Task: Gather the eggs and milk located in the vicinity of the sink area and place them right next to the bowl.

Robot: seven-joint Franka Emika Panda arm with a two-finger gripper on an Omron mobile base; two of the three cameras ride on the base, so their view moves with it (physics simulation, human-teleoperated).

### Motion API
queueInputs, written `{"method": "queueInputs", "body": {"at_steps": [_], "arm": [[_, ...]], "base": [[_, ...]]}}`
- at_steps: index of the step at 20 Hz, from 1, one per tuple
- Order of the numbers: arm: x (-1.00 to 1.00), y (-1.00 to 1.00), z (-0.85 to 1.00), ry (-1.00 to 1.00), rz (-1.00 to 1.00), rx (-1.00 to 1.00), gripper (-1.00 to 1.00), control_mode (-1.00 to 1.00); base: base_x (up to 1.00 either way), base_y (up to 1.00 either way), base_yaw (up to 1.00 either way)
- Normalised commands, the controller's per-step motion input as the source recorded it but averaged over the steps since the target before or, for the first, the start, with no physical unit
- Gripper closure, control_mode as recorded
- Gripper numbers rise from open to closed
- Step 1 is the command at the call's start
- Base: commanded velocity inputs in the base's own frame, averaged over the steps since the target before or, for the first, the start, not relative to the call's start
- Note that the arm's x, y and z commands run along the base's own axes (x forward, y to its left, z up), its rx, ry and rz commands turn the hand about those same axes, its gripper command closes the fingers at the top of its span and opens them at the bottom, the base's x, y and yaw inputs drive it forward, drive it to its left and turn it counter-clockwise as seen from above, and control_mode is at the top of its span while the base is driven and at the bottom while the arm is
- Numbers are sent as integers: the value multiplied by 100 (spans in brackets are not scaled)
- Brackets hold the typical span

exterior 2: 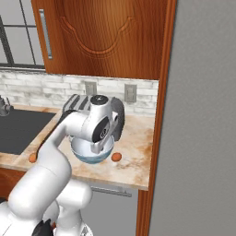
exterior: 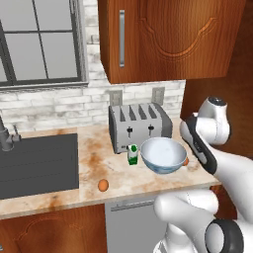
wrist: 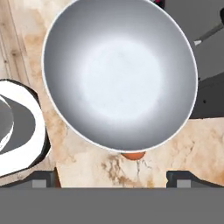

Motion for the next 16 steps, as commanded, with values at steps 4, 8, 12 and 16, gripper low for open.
{"method": "queueInputs", "body": {"at_steps": [4,8,12,16], "arm": [[-16,82,40,11,15,-7,-100,-100],[-25,80,39,9,17,-10,-100,-100],[-37,77,21,9,17,-10,-100,-100],[-48,76,0,9,18,-12,-100,-100]], "base": [[0,0,0],[0,0,0],[0,0,0],[0,0,0]]}}
